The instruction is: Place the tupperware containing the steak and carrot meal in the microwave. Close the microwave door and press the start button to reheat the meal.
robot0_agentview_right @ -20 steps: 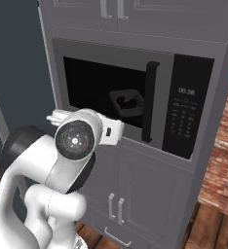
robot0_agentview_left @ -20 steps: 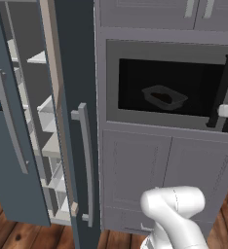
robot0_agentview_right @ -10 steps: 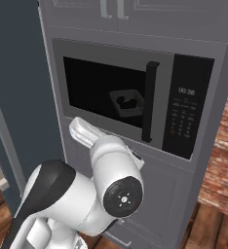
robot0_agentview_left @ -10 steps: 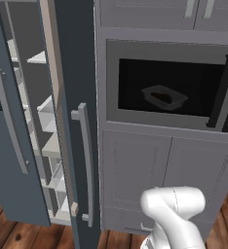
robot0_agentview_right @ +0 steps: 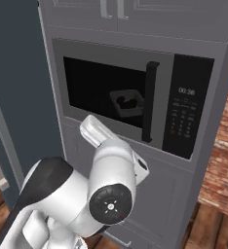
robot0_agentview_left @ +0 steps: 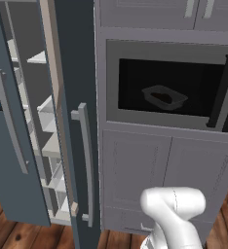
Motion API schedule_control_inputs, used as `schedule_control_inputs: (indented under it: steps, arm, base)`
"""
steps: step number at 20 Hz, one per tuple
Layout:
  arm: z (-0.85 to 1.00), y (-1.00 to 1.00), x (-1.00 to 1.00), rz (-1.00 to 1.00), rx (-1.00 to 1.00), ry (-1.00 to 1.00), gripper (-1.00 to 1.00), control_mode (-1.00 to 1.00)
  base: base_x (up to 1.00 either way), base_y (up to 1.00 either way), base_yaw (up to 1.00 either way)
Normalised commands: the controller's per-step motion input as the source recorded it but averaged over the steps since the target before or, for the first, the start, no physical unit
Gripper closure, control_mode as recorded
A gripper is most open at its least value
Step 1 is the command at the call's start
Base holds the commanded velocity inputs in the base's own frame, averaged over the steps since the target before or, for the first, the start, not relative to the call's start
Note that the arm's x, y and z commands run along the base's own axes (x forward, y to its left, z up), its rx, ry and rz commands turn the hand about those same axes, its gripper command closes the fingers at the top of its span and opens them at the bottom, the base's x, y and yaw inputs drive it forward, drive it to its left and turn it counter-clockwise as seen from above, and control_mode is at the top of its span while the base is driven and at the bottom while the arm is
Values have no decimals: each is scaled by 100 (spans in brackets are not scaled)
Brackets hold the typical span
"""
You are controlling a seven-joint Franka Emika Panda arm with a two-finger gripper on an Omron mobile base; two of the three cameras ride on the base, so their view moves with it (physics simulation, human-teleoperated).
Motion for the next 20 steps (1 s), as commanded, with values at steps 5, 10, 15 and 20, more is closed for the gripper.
schedule_control_inputs:
  steps: [5,10,15,20]
  arm:
    - [0,-49,18,-13,3,12,100,-100]
    - [0,-55,14,-4,17,8,100,-100]
    - [0,-52,1,0,35,1,100,-100]
    - [-11,-28,8,0,31,4,100,-100]
  base:
    - [0,0,0]
    - [0,0,0]
    - [0,0,0]
    - [0,0,0]
